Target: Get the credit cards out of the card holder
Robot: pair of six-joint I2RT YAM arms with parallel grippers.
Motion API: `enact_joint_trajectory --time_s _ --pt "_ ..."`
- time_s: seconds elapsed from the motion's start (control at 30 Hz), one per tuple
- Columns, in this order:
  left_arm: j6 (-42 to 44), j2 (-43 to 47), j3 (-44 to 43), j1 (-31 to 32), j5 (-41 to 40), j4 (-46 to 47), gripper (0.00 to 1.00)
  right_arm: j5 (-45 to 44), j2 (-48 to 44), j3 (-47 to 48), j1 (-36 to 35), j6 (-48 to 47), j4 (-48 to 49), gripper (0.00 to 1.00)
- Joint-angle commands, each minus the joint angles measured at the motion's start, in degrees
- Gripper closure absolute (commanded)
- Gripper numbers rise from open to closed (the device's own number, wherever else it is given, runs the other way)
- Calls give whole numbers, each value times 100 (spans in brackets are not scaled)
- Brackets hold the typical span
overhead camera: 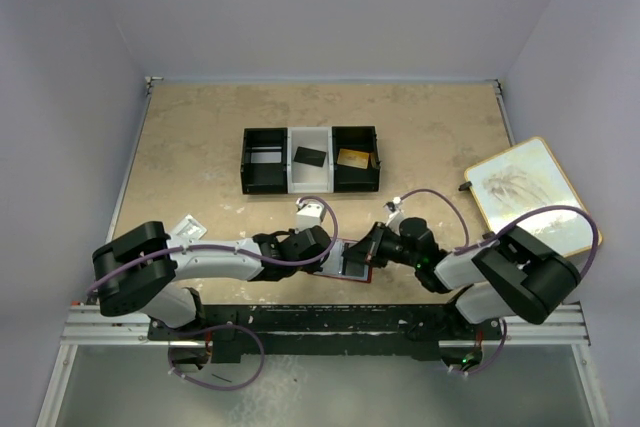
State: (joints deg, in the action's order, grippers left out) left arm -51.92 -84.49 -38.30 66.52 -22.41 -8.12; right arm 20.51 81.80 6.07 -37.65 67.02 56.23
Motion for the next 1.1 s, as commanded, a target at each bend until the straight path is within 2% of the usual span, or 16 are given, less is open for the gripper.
enact_joint_trajectory --time_s 0.0,0.13,0.27,0.53,0.6,0.7,0.77,0.87,1.07 --pt "2 -232 141 25 8 -560 96 62 -208 131 37 -295 -401 90" --pt "24 -248 102 25 9 -559 95 52 -112 299 33 -369 -514 76" --pt "26 -271 84 27 41 -529 96 99 303 390 37 -378 -200 70" --pt "29 -304 69 28 79 -515 96 843 1862 315 -10 143 2399 69" --pt "29 -301 69 28 87 -515 96 940 2136 270 -47 328 3096 72" --pt "24 -306 60 28 87 -517 96 925 2347 213 -59 508 3588 82" --pt "32 -305 52 28 90 -517 96 949 2348 236 -63 517 3546 92" --pt "33 -321 53 27 80 -520 96 950 2158 298 -74 351 3165 100" --pt "35 -402 12 25 57 -556 96 785 1363 268 -69 -2 1784 100"
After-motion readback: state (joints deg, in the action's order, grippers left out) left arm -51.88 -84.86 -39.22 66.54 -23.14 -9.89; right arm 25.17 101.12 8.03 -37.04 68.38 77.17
